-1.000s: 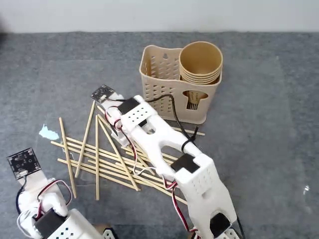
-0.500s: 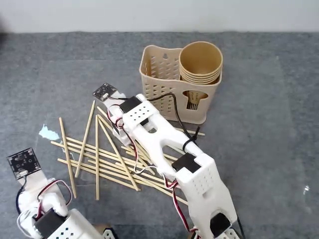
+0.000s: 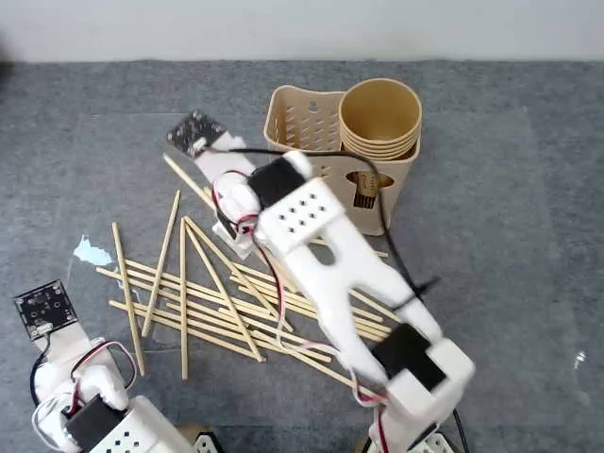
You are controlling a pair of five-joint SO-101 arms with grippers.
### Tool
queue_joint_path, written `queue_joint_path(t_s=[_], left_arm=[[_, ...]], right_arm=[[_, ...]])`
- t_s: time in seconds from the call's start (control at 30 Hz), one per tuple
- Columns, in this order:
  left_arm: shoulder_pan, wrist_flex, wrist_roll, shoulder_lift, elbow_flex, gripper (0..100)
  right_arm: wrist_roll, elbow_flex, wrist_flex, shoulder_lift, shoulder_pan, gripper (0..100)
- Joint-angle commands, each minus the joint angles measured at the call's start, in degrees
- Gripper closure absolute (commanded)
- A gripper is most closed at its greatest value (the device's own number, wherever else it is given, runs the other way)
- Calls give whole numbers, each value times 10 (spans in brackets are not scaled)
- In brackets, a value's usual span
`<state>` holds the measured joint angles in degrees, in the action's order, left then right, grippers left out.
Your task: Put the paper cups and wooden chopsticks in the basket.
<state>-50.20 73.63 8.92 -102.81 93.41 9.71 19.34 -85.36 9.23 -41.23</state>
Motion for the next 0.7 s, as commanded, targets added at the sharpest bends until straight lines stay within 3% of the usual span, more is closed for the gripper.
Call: queue_joint_path(t_s=[0.0,0.33,0.67], left_arm=[[4,-10,5,3,-1,985],[4,-10,5,3,-1,985],[4,-10,5,3,-1,985]], right_arm=[[29,9,7,-113,6,991],[30,158,137,-170,36,991],[28,161,356,-166,112,991]])
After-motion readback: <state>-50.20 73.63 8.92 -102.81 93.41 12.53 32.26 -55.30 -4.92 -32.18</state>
